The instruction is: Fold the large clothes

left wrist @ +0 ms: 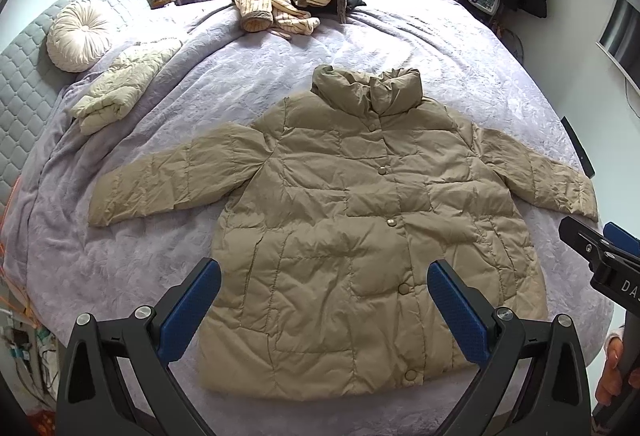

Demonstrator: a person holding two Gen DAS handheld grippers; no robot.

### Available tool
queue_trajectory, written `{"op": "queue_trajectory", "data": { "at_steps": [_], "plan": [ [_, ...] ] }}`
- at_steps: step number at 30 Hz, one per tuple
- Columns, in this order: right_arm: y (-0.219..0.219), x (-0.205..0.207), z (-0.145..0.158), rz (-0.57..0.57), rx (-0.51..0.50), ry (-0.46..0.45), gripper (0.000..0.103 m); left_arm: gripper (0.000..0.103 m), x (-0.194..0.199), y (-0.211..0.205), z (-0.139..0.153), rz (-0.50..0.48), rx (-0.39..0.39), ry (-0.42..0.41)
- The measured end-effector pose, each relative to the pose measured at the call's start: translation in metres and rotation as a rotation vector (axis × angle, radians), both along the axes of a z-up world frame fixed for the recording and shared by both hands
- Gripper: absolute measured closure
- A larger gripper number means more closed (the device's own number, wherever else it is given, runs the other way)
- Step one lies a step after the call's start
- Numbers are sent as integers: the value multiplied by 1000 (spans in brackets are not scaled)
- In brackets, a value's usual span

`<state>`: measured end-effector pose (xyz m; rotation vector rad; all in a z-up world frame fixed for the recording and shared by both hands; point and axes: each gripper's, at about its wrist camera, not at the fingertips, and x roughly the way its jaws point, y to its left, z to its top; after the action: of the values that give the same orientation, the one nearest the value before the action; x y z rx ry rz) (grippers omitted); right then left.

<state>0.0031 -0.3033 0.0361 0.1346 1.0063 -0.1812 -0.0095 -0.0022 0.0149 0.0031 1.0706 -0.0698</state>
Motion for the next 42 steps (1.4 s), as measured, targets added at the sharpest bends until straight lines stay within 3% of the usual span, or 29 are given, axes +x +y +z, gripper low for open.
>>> {"op": "queue_trajectory", "data": {
  "at_steps": [42],
  "plan": [
    [4,-3,4,4,-7,-7,0,0,-4,8,-2,13,-1,6]
  ]
}}
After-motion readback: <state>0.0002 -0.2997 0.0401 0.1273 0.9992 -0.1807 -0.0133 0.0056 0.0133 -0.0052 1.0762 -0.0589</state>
